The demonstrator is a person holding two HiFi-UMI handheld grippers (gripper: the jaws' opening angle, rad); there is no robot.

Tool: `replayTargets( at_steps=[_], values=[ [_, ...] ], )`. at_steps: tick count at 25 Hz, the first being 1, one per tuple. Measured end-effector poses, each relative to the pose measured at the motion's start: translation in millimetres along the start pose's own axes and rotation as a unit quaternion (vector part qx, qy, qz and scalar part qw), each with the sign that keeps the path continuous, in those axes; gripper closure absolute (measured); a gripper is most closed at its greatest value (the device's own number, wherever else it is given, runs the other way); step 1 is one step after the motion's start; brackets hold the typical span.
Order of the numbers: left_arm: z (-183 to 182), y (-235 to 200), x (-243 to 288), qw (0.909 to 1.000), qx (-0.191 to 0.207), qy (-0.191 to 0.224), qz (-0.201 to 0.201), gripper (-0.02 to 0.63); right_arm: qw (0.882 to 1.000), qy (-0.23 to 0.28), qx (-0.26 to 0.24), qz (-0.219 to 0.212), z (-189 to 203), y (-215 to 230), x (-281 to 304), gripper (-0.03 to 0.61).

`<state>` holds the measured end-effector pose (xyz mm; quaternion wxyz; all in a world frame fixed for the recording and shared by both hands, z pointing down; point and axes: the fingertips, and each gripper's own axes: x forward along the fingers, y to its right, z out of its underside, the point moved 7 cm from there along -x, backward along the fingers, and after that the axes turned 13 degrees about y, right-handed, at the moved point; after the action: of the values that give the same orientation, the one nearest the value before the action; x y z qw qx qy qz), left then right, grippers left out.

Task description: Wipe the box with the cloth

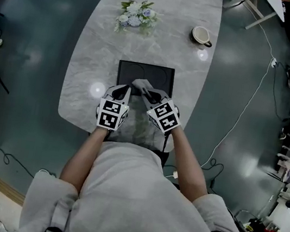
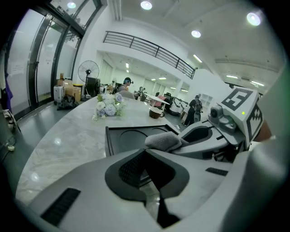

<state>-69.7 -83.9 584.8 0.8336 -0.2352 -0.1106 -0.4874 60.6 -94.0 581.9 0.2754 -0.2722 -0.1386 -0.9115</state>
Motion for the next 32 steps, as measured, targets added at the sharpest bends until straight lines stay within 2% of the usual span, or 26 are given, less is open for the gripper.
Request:
replayTargets(
  at_steps=[5, 9, 11, 15, 20, 24, 32],
  values=[
    [-11, -10, -6, 0.9997, -0.007, 0.017, -0.017, 0.591, 0.999, 0.033, -0.03, 0.009, -38, 18, 17, 0.532],
    [-12, -21, -12, 0.9992, -0.01, 0.02, -0.032, 0.591, 0.999, 0.041, -0.006, 0.008, -66, 30, 48, 0.532],
    [-10, -26, -14, 0.999, -0.013, 0.02, -0.038, 0.591, 0.999, 0.029, -0.01, 0.008, -73, 34, 66, 0.532],
    [-7, -30, -18, 0.9985, -0.024, 0.018, -0.046, 0.591, 0.999, -0.025, -0.038, 0.0, -58, 32, 91, 0.532],
    [-9, -37, -23, 0.9981, -0.026, 0.025, -0.051, 0.591, 1.0, -0.008, -0.029, -0.004, -50, 29, 94, 0.532],
    [-6, -43, -23, 0.998, -0.028, 0.02, -0.054, 0.591, 0.998, -0.024, -0.058, -0.013, -49, 27, 94, 0.532],
    [-4, -41, -19, 0.9985, -0.025, 0.018, -0.046, 0.591, 0.998, -0.024, -0.046, -0.027, -39, 11, 83, 0.532]
  ],
)
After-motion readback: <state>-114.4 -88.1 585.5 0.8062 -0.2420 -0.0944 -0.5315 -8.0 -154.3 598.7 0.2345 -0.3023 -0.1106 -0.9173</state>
